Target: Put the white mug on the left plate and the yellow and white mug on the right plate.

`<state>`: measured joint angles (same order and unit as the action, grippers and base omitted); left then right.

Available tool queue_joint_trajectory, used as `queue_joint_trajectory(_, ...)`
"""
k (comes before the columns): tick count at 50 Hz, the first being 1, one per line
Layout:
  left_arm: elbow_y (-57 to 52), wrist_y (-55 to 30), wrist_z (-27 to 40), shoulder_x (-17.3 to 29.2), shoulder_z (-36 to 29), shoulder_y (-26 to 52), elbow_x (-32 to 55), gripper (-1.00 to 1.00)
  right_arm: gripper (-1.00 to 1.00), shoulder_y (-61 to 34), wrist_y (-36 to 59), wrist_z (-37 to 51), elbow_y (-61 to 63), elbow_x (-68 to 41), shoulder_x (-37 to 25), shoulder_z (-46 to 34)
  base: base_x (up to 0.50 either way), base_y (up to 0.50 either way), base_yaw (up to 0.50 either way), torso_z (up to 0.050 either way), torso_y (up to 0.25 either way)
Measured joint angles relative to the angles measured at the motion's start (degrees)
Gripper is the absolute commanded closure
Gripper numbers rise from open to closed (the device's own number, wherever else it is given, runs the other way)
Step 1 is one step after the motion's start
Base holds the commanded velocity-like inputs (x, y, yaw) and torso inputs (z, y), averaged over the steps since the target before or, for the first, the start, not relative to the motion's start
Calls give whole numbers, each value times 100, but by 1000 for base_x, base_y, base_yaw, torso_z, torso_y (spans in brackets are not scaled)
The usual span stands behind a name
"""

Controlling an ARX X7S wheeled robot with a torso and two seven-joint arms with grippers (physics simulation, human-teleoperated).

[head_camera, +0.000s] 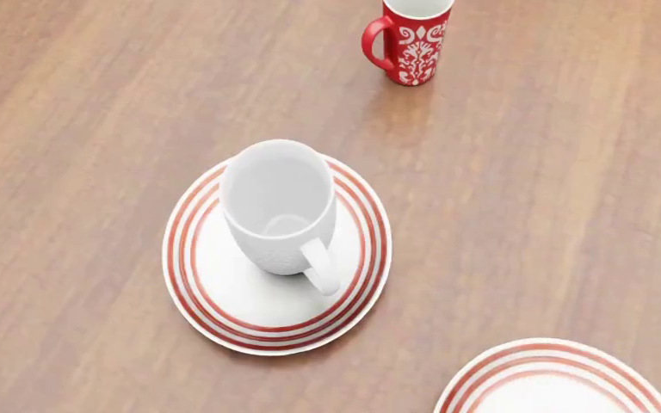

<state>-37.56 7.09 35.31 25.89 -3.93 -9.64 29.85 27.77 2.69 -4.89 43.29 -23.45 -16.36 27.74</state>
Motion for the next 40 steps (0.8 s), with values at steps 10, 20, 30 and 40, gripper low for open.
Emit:
queue_joint_trajectory(10, 377, -346, -113, 38, -325, 549, -317, -100, -100, -987, 297, 260, -428, 107, -283, -322, 0, 0, 0, 0, 0)
queue_joint_trajectory(20, 463, -1158, -122, 137, -644, 1537, -464, -100, -100, -1625, 447, 478, -552, 167, -450, -440, 0, 0, 0, 0, 0)
queue_joint_trajectory(30, 348, -1894, -85, 244, -805, 2311, -424, -100, -100, -1950, 882, 743, -91, -3, -719, -345, 0, 0, 0, 0, 0)
queue_joint_trajectory(40, -117, -2713, 107, 372, -710, 2995, -64, -100, -100, -2255, 1604, 1122, 710, -491, -1152, -58, 0, 0, 0, 0, 0)
